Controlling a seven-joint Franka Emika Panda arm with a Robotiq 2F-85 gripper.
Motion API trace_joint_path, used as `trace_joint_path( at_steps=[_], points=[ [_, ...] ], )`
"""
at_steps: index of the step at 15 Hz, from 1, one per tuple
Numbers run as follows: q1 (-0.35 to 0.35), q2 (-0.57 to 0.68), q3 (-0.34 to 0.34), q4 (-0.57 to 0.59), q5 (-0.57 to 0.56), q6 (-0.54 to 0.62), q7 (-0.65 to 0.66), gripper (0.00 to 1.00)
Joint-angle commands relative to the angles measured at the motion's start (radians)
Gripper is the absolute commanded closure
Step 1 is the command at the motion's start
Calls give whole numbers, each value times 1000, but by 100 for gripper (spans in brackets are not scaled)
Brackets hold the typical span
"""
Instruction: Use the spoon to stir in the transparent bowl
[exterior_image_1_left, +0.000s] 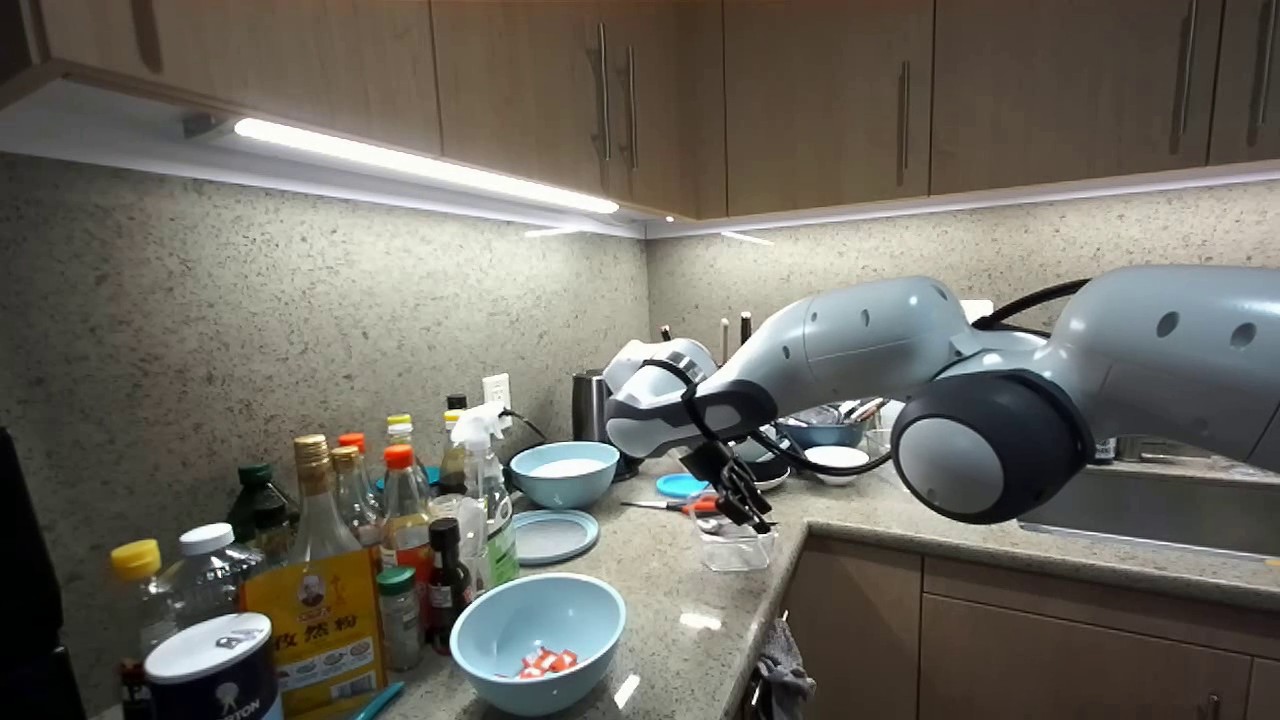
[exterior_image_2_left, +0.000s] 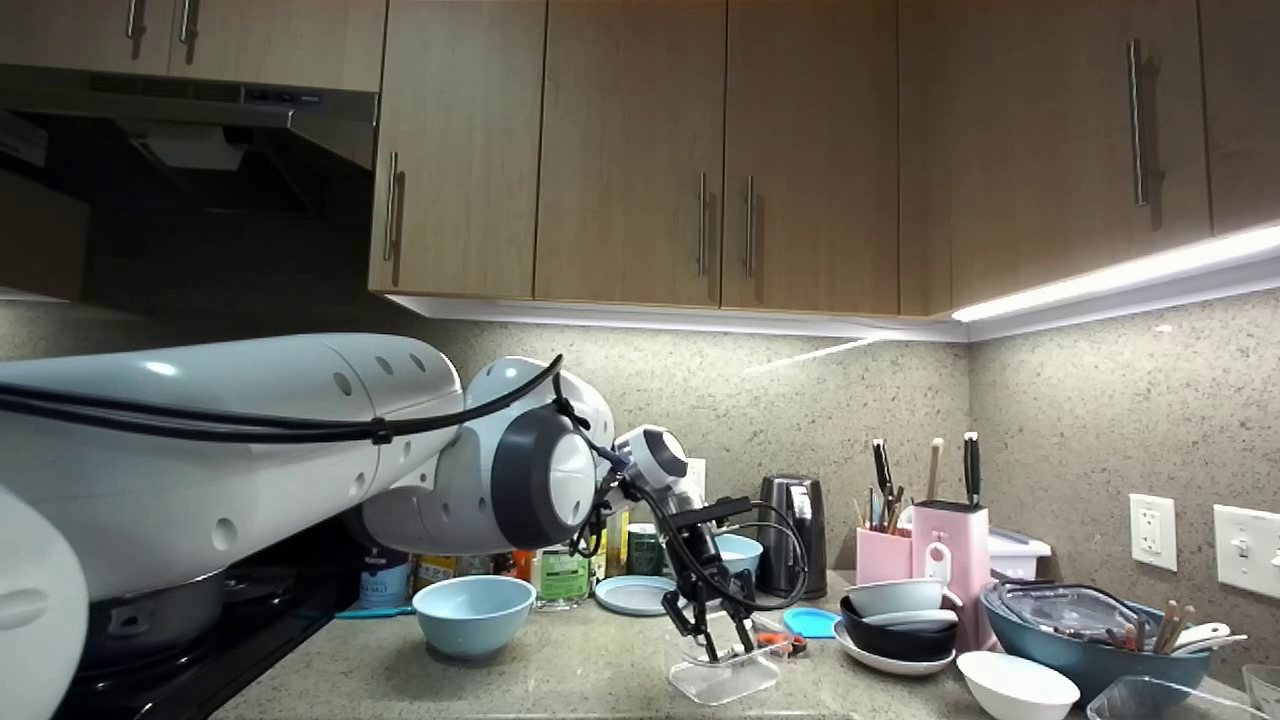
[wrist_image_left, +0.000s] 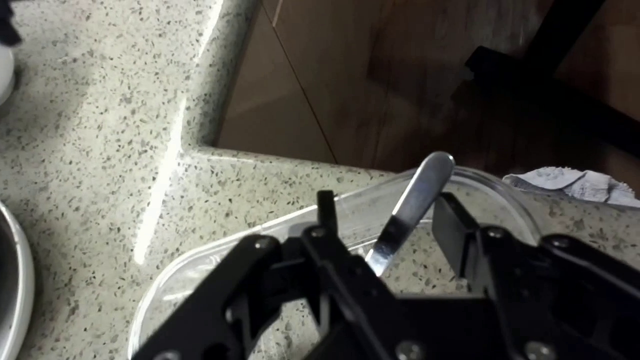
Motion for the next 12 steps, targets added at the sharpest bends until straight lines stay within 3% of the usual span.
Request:
trace_joint_path(
  at_steps=[1, 2, 4, 5, 6, 12],
  points=[
    [-23, -5, 20, 12, 39, -31, -27, 78],
    [-27, 32, 11, 81, 51, -61, -37, 79],
    [-33, 35, 15, 96, 69, -83, -41, 97],
    [-36, 39, 14, 106, 76, -88, -39, 100],
    [-36, -9, 24, 22, 79, -59, -23, 100],
    [-43, -10, 39, 32, 84, -48, -13, 99]
  ],
)
